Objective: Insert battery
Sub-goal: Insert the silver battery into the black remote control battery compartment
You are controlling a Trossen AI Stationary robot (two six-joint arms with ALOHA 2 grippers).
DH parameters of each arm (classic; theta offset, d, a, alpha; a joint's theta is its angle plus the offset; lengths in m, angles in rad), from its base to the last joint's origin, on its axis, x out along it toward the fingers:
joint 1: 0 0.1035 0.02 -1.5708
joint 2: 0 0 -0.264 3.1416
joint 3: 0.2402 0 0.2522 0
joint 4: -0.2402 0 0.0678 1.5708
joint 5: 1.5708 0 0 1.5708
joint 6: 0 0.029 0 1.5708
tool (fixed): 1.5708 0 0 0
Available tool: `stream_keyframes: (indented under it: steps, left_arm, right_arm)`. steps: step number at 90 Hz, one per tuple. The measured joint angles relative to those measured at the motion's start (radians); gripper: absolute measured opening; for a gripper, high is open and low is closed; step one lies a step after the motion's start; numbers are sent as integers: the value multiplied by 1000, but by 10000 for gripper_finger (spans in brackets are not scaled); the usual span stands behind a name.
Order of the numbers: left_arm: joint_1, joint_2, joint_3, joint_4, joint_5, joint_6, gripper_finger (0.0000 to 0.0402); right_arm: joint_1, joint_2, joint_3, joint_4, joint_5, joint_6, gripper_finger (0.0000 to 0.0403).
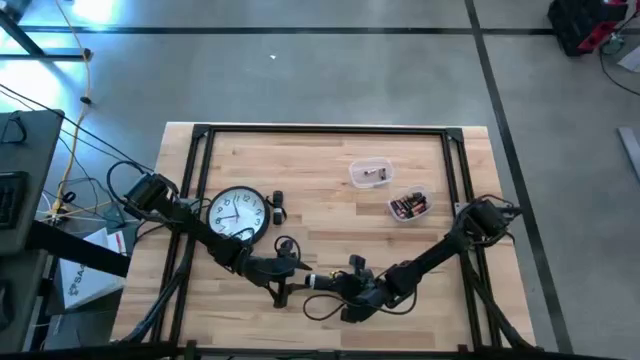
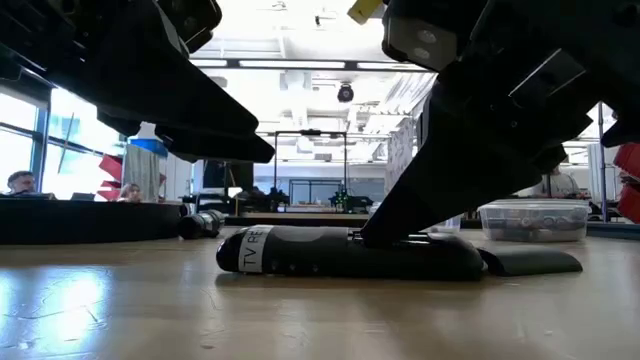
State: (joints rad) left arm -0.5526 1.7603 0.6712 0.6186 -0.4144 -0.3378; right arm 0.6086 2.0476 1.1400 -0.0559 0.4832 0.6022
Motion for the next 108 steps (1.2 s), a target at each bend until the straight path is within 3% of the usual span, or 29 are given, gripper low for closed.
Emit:
stream_keyframes:
  steps: [54,108]
  left_arm:
    - [0,0,0,0,0,0,211]
    - [0,0,0,0,0,0,211]
  right_arm:
    - [-12,-1,0,0,-16,-32,0]
    - [0,0,-1,14,-2,75,0]
